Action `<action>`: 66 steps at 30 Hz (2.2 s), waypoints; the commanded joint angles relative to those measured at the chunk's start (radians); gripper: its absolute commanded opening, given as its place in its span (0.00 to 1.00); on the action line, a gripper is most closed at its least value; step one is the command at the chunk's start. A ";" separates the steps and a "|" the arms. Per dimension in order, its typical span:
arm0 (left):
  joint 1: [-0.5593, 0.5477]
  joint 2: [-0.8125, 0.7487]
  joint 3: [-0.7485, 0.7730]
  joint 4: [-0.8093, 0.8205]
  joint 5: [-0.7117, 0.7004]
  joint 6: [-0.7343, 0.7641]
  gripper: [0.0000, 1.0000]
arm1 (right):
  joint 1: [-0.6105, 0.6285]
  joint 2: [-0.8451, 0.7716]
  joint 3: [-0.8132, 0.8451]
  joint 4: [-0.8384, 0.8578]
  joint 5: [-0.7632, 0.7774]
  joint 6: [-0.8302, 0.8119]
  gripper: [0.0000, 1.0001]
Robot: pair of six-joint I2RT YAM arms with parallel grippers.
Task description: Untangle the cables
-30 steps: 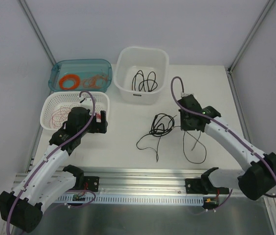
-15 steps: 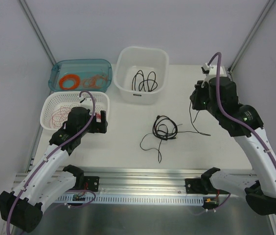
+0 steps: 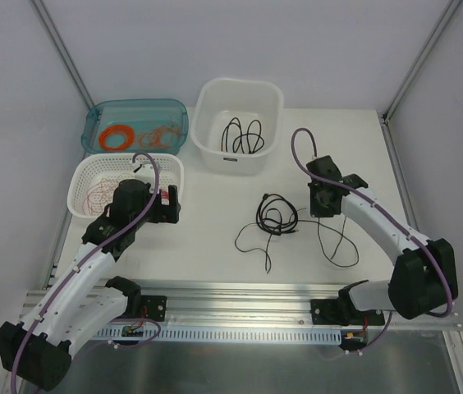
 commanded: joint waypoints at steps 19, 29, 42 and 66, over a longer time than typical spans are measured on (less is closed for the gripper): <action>-0.006 -0.042 -0.009 0.023 -0.001 0.016 0.99 | -0.186 0.184 -0.122 0.152 -0.010 0.344 0.46; -0.006 -0.052 -0.010 0.022 0.002 0.014 0.99 | -0.175 0.133 -0.180 0.206 0.080 0.720 0.48; -0.006 -0.068 -0.013 0.023 0.009 0.011 0.99 | -0.103 0.237 -0.080 0.115 0.159 0.806 0.50; -0.006 -0.098 -0.016 0.022 0.007 0.010 0.99 | -0.072 0.388 0.006 0.012 0.084 0.815 0.01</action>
